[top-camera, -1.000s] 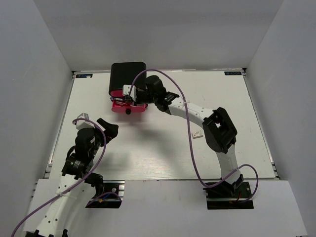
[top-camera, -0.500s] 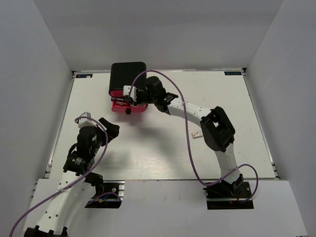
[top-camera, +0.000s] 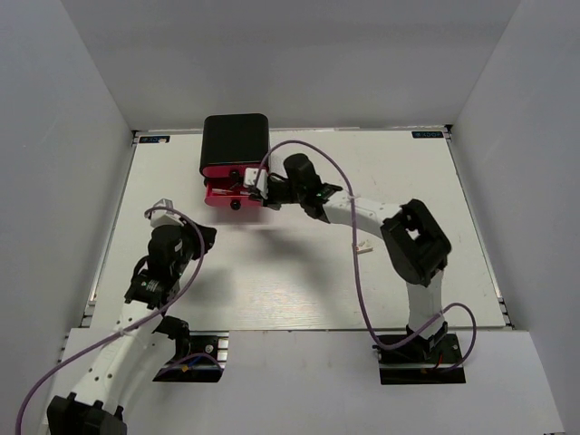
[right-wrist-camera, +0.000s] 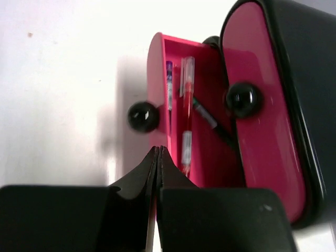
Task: Sort the stationery into containers
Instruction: Place the pen in the drawer, then close the drawer in the storage box.
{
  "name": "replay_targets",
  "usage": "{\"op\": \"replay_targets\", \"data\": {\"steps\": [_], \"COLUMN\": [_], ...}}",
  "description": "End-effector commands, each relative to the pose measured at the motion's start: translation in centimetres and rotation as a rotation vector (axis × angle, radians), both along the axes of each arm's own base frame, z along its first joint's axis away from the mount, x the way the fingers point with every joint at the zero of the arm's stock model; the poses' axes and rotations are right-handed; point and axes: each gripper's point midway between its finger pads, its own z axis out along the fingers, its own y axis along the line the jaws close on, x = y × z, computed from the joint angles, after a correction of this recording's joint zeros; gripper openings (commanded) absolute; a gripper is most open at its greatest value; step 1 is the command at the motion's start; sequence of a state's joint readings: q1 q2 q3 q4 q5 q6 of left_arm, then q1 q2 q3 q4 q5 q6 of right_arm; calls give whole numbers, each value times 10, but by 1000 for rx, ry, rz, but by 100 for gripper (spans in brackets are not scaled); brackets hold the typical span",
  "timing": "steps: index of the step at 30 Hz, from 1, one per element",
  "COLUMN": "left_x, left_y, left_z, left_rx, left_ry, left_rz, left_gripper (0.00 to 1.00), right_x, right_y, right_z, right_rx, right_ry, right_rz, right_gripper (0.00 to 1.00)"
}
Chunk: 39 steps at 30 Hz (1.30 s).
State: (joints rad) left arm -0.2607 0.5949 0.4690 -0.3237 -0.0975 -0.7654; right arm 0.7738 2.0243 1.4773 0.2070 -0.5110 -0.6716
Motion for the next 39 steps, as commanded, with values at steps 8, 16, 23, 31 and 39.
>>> {"op": "replay_targets", "data": {"steps": [8, 16, 23, 31, 39], "left_x": [38, 77, 111, 134, 144], "left_y": [-22, -20, -31, -48, -52], "left_z": [-39, -50, -56, -48, -48], "left_rx": [-19, -18, -62, -95, -106], "left_ry": [7, 20, 46, 47, 54], "left_rz": [-68, 12, 20, -30, -34], "left_gripper": [13, 13, 13, 13, 14], "right_x": [5, -1, -4, -1, 0], "right_y": [-81, -139, -158, -173, -175], "right_z": [76, 35, 25, 19, 16], "right_rx": [197, 135, 128, 124, 126], "right_ry": [-37, 39, 72, 85, 99], "right_rz": [-305, -396, -433, -466, -463], "right_gripper": [0, 0, 0, 0, 0]}}
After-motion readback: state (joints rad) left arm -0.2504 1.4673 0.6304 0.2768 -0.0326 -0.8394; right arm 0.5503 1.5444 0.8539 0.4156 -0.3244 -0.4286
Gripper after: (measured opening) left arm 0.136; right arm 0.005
